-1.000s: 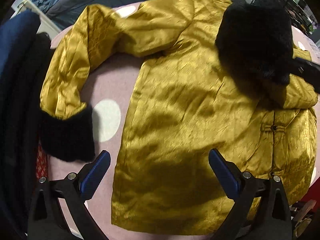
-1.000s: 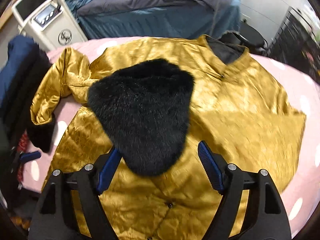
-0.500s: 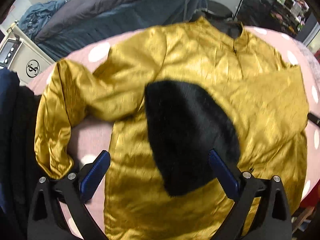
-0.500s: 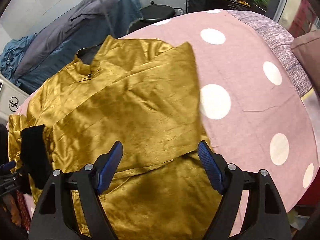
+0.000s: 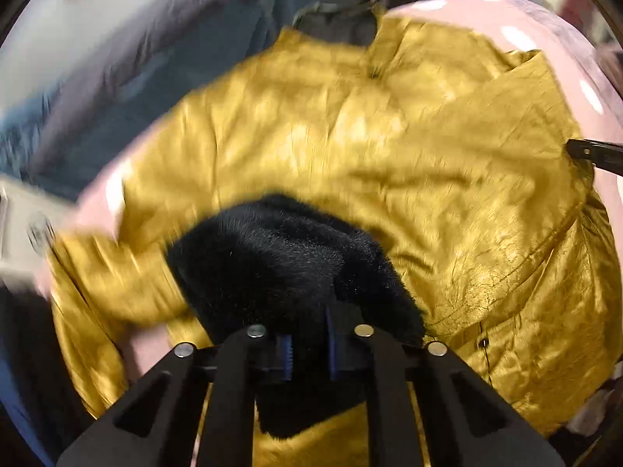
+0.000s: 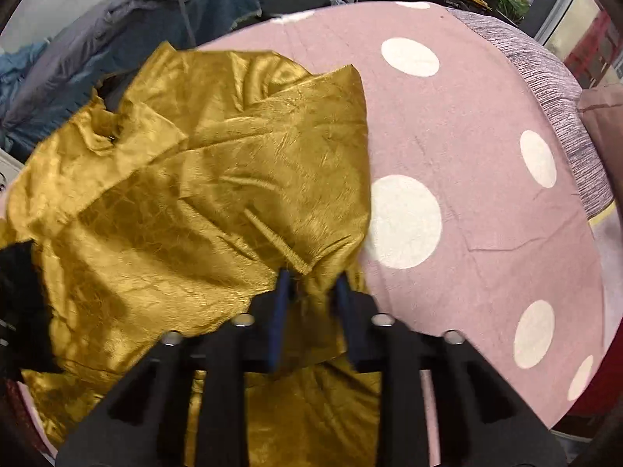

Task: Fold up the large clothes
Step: 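Grasp the other fur cuff with the left gripper and lift the sleeve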

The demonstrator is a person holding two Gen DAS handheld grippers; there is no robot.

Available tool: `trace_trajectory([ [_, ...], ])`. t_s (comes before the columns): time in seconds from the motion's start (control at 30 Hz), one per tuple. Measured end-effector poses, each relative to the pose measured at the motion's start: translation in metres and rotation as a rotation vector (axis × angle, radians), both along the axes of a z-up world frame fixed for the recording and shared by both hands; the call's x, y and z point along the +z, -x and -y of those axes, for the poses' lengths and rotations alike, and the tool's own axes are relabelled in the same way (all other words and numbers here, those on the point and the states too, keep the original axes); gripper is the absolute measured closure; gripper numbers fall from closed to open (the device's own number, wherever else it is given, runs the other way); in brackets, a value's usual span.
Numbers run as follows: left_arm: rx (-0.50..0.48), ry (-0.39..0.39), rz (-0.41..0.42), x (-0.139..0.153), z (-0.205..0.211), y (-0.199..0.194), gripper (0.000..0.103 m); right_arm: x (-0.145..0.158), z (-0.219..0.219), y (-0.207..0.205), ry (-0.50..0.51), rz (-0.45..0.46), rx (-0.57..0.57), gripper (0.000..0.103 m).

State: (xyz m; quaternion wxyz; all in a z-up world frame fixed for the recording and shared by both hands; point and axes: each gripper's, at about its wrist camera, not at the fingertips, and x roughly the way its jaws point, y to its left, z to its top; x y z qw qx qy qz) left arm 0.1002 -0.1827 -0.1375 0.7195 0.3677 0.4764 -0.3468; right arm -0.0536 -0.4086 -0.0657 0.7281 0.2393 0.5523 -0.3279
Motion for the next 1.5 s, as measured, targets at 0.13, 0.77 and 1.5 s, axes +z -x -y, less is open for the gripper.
trace_trajectory([
  [0.13,0.014,0.115,0.1,0.037,0.016,-0.015,0.092,-0.001,0.014,0.014,-0.012,0.008,-0.098,0.088],
  [0.77,0.356,0.016,0.006,-0.01,-0.046,-0.041,0.014,0.027,-0.079,-0.025,0.102,0.056,0.291,0.036],
  [1.5,0.538,0.073,-0.128,-0.01,-0.149,-0.032,0.006,0.018,-0.126,-0.006,-0.02,-0.027,0.26,0.027],
])
